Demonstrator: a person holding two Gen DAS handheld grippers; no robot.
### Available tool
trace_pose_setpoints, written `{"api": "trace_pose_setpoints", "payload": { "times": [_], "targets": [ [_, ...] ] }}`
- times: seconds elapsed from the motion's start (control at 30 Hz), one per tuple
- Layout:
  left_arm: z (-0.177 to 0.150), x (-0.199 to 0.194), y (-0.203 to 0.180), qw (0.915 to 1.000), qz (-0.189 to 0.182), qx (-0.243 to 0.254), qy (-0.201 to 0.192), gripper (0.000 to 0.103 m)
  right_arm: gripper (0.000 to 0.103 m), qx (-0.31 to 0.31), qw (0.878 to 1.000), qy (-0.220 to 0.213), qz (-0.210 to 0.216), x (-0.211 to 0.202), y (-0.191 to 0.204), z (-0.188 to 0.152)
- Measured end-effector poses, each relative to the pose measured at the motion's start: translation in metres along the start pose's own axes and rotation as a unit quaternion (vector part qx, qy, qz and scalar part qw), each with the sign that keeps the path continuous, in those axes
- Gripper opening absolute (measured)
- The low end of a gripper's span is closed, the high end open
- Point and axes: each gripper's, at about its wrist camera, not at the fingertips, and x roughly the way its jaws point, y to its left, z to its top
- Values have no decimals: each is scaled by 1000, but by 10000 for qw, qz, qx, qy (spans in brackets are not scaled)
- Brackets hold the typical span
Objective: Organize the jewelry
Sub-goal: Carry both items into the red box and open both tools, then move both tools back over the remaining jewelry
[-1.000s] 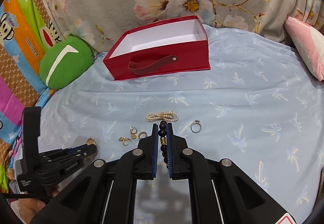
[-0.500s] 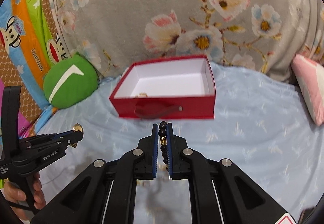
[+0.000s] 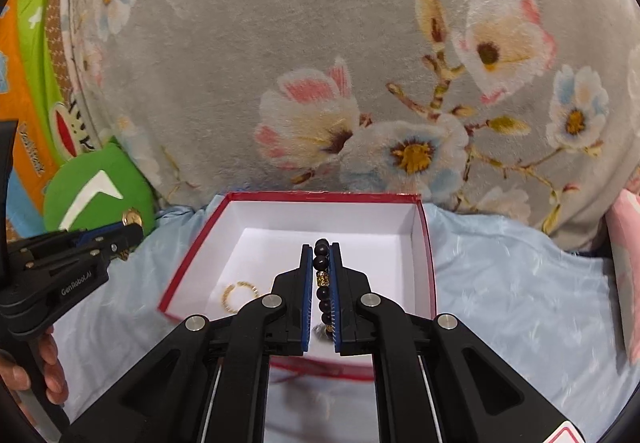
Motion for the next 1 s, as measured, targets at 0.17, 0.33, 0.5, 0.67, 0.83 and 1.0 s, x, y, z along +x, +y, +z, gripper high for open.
{"api": "trace_pose_setpoints", "payload": {
  "times": [0.17,0.33,0.5,0.67,0.83,1.0],
  "targets": [
    [15,57,-6,9998,-42,-17,187,12,7,69,9997,216,-47,56,-9,5],
    [17,101,-13,9995,68,89,292,12,7,121,9989,443,-120,101,-15,1],
    [14,131,-20,9987,165,245,412,12,7,66,9981,577,-209,129,-16,-5],
    [13,147,-20,9991,306,191,213,40,12,-4,9980,540,-319,140,-17,-9],
    [13,148,-16,9982,584,122,1,67,45,53,9983,340,-477,138,-23,-14],
    [10,143,-9,9982,592,-13,-8,67,45,145,9983,333,-449,128,-31,-20]
  ]
}}
